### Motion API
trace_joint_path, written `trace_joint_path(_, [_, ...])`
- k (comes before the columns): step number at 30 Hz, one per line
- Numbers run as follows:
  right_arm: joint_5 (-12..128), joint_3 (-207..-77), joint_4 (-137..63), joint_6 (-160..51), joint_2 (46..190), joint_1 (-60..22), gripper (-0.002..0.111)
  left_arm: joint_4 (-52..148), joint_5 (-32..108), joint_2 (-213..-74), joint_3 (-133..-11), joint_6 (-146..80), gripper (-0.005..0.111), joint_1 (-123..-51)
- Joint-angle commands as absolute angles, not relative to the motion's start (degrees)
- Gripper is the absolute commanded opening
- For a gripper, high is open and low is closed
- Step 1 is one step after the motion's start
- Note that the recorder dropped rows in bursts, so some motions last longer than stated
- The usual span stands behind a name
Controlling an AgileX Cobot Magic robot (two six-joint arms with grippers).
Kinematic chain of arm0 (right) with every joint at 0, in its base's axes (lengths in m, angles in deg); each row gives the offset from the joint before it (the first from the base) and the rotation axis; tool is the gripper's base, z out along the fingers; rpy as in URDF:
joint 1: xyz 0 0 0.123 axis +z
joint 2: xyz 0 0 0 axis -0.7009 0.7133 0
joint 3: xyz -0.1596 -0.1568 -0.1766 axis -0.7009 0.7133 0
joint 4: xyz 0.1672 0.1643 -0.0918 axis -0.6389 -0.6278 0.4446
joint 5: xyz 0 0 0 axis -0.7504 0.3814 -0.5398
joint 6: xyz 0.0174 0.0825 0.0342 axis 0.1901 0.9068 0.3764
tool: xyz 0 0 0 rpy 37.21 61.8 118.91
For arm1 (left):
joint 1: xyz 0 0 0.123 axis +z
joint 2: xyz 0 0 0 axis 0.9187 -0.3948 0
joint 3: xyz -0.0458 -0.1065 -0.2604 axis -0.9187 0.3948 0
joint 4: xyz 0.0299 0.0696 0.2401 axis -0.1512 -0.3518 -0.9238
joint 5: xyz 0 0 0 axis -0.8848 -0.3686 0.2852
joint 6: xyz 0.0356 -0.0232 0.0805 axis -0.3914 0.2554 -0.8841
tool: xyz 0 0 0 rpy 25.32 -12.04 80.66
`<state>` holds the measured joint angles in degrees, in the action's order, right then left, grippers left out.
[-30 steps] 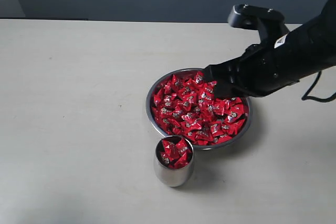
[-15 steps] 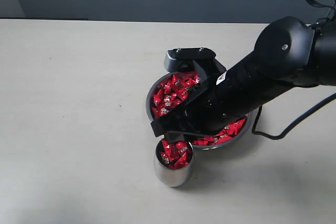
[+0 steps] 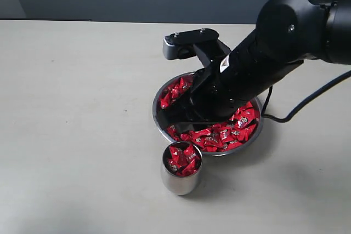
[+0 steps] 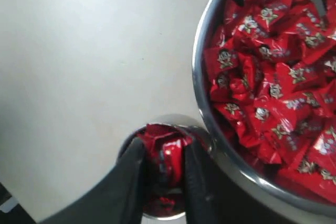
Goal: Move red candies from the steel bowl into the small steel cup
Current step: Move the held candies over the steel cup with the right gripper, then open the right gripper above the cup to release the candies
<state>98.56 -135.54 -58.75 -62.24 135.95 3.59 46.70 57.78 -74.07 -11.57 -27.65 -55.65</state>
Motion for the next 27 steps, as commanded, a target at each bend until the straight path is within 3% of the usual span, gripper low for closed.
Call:
trace_joint_path(1, [101.8,-136.0,-55.2,-60.5,135.9,4.5,-0.001,46.6,57.3,-73.8,-11.3,-27.6,0.000,-56.0])
trace_joint_path(8, [100.5,-136.0,-45.9,-53.1,136.7,11.0,-0.001,46.6,57.3,-73.8,-11.3,-27.6,0.000,-56.0])
trace_joint_path(27, [102.3,-136.0,-44.3,-50.5,137.2,11.6,-0.001,46.6,57.3,-73.8,-11.3,-27.6,0.000,-56.0])
